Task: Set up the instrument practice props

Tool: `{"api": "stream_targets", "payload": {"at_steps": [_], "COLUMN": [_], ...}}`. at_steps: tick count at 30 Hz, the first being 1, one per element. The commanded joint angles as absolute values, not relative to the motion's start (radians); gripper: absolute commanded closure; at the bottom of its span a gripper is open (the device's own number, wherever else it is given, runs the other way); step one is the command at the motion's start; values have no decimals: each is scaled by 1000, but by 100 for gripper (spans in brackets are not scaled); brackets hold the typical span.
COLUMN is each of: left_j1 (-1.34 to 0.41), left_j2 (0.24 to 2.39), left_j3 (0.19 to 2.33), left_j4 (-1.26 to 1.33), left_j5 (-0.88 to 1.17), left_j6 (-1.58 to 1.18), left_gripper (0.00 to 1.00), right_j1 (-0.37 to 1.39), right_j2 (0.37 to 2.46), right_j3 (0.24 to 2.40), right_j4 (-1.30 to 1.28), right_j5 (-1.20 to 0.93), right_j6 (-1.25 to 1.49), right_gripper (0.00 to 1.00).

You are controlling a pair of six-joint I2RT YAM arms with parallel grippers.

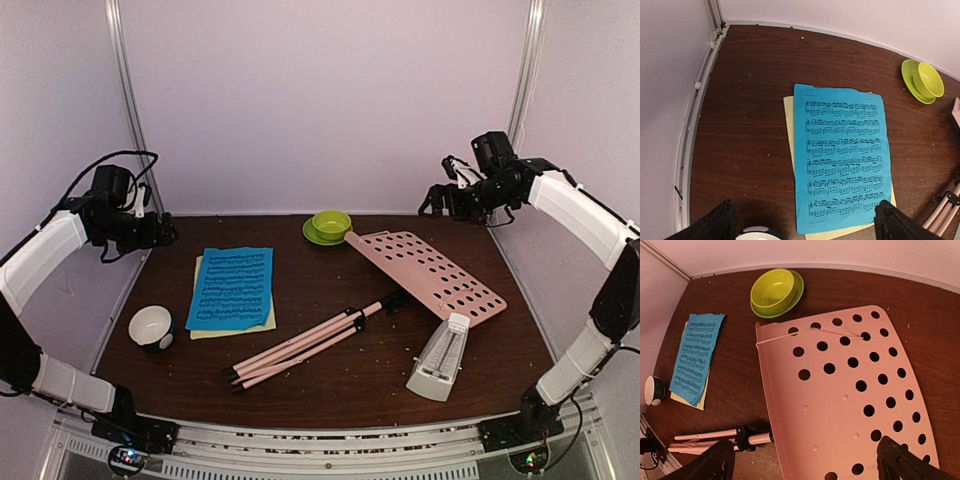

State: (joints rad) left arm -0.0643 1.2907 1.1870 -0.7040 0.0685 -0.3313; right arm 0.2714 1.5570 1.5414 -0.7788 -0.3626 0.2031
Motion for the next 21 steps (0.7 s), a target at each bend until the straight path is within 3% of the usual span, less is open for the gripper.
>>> {"api": "stream_targets", "payload": {"at_steps": [1,5,12,21], "left_j1": [-65,-70,-77,-79], "left_j2": [1296,1302,1306,1319], "left_j3": [1209,1202,1179,1162], "left_j4": [-619,-597,-564,-542], "left_j5": [188,255,299,319], "left_j6": [-274,-261,-265,-284], "left_gripper": [2,2,2,2], "right_j1": [334,370,436,476], "right_j2": [1661,1748,1870,1944], "right_j3": [1629,1666,1691,1716], "right_j4": [-934,-985,-1072,-1105], "right_j5": [-364,-397,-424,-428], "right_j6": [103,68,6,-25], "right_gripper": [0,2,16,42]}}
